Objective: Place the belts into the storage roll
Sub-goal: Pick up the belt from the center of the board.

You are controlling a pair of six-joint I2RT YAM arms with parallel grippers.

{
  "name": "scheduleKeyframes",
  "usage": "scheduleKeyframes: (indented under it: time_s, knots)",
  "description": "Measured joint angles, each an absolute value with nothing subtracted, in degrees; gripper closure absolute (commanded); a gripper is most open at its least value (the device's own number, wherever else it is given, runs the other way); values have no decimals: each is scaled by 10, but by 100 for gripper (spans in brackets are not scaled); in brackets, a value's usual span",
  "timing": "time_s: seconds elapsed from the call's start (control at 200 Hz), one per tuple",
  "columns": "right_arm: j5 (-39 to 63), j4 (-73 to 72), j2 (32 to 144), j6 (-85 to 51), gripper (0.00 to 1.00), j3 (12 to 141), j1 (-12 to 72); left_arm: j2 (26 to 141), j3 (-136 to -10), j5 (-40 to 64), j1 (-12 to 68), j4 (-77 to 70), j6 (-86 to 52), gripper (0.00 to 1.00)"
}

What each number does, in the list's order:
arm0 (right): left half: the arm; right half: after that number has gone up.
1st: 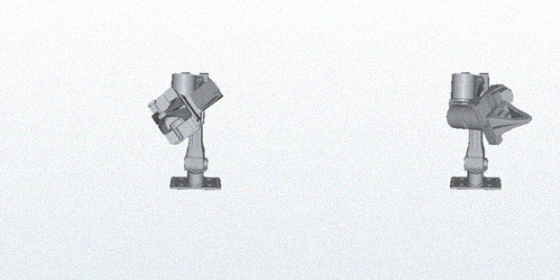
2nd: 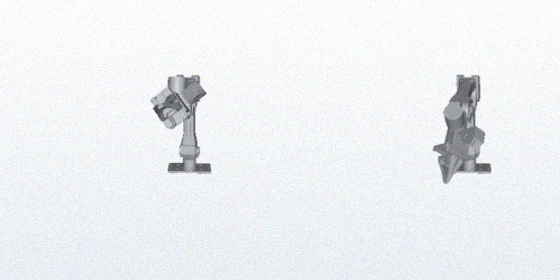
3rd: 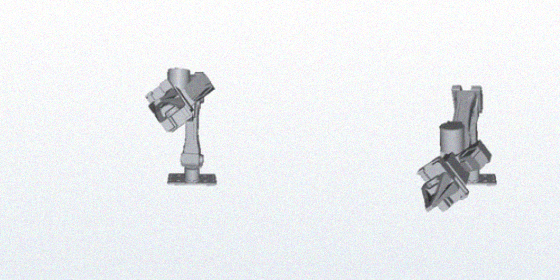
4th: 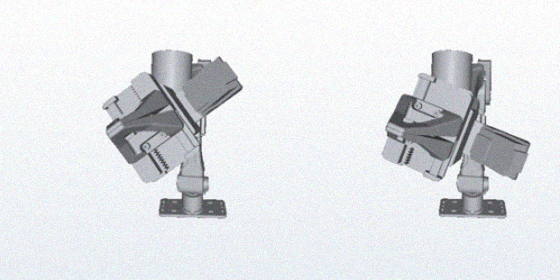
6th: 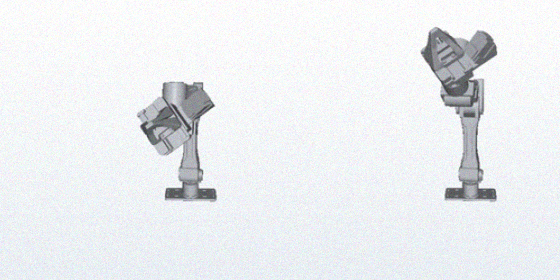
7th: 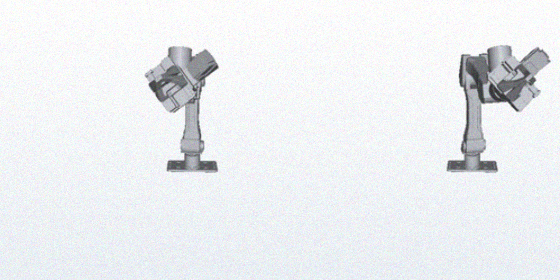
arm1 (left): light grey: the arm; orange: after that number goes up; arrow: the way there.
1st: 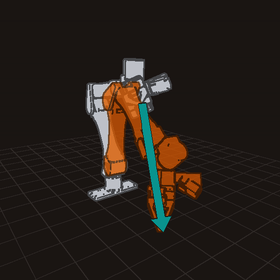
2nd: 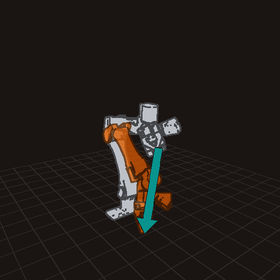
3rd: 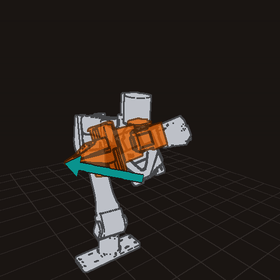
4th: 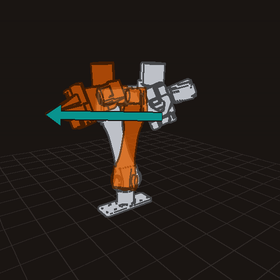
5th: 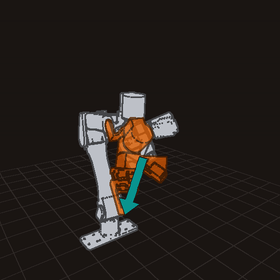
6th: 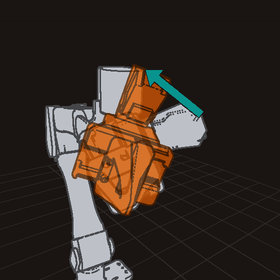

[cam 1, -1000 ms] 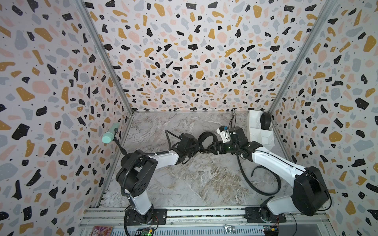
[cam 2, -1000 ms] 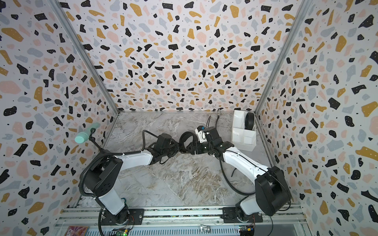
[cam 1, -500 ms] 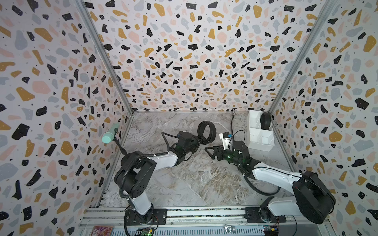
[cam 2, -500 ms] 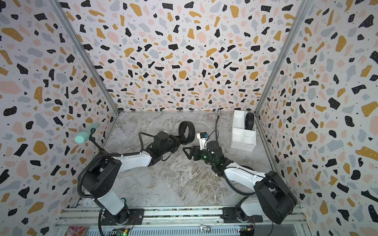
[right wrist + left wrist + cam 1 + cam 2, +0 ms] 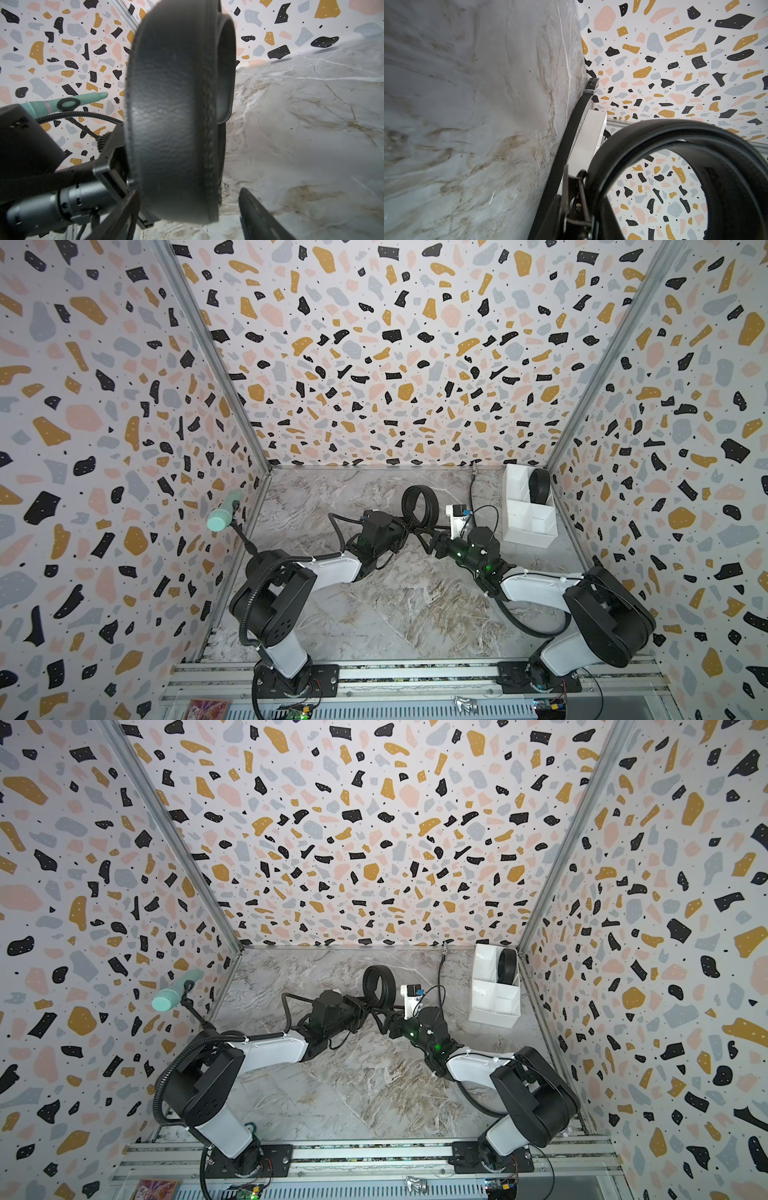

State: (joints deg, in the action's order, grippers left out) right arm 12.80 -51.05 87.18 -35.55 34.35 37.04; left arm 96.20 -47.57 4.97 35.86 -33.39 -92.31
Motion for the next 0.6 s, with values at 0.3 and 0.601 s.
scheduleKeyframes:
  time_s: [0.3, 0.601]
  knots:
    - [126, -527, 889, -339, 38, 376, 370, 962, -476, 50, 364, -334, -924, 100]
    - [124, -514, 912, -329, 52, 403, 368, 962, -476, 44, 364, -335, -924, 100]
